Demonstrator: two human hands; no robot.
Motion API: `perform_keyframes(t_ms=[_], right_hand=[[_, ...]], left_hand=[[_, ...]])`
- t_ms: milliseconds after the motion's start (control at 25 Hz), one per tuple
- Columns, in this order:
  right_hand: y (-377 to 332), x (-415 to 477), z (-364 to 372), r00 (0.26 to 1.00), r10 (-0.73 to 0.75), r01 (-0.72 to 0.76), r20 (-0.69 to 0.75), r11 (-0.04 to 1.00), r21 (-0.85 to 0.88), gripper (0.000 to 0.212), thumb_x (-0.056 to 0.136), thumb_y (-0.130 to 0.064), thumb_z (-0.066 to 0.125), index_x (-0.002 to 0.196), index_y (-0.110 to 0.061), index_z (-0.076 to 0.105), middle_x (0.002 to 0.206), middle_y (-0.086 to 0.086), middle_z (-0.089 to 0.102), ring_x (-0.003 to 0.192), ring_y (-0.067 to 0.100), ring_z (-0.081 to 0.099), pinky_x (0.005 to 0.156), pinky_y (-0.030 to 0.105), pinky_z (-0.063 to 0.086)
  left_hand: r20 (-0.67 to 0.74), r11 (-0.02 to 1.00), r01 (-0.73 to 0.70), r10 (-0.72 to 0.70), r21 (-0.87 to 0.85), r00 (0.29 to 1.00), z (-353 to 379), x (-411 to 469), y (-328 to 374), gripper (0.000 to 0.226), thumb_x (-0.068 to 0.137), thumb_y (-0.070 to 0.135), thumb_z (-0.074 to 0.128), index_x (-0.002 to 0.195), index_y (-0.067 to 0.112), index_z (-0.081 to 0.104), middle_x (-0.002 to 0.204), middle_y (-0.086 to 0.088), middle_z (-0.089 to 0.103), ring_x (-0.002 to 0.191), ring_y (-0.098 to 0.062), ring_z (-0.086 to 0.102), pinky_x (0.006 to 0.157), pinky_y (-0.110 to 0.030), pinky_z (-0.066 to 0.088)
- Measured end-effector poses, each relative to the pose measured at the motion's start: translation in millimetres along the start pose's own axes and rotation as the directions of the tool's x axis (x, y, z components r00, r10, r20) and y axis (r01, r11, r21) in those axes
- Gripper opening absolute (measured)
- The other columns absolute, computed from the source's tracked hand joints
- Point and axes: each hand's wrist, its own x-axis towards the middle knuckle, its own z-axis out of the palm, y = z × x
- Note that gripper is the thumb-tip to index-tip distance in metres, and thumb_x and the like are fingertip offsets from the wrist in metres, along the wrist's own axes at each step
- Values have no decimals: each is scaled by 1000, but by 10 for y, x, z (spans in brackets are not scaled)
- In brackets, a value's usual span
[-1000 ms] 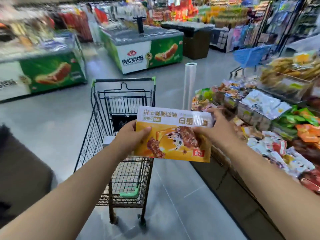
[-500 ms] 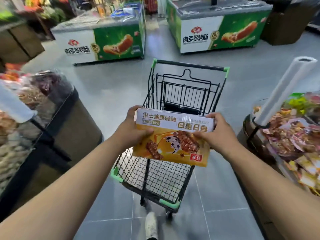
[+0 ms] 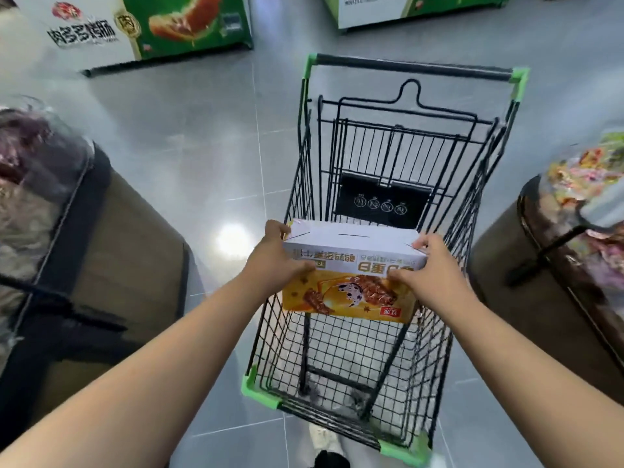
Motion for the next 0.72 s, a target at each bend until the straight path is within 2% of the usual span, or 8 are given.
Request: perform_keyframes(t_ms=[160, 360, 480, 560, 720], right_hand=[[299, 385, 370, 995, 98, -98, 15, 995, -33, 53, 69, -26, 84, 101, -29, 42, 118, 6, 53, 92, 21, 59, 75, 38, 53], [651, 826, 743, 990, 130, -127, 51, 990, -67, 43, 75, -20, 80, 102, -22, 46, 115, 4, 48, 92, 18, 50, 58, 22, 40], [836, 1064, 1037, 988, 140, -136, 63, 988, -74, 40, 76, -19, 80, 101, -19, 48, 108, -1, 44, 95, 17, 45, 69, 29, 40], [961, 1183, 1251, 986, 156, -152, 53, 986, -65, 38, 75, -15, 79, 98, -18, 49, 108, 1, 44, 97, 17, 44, 75, 30, 40], [1200, 1380, 1707, 981, 186, -184, 64, 982, -35, 37, 76, -13, 75, 98, -22, 48, 115, 9, 49, 91, 19, 50, 72, 27, 41]], left_hand=[[79, 997, 17, -23, 80, 997, 370, 498, -260, 64, 74, 29, 82, 113, 25, 32, 110, 0, 54, 90, -21, 57, 69, -28, 43], [148, 988, 64, -85, 141, 985, 844, 971, -573, 66, 73, 30, 81, 122, 24, 37, 119, -1, 53, 96, -21, 54, 85, -36, 51], [178, 975, 80, -118, 208, 977, 1056, 1253, -787, 65, 74, 27, 78, 126, 21, 39, 127, -6, 50, 104, -24, 55, 88, -37, 50], [219, 974, 82, -129, 212, 967, 1183, 1409, -901, 74, 72, 29, 79, 133, 20, 37, 131, -7, 46, 114, -27, 52, 93, -36, 47], [215, 968, 149, -192, 201, 958, 1429, 1690, -1130, 75, 74, 28, 76, 136, 27, 33, 131, -6, 36, 117, -31, 50, 99, -40, 45]])
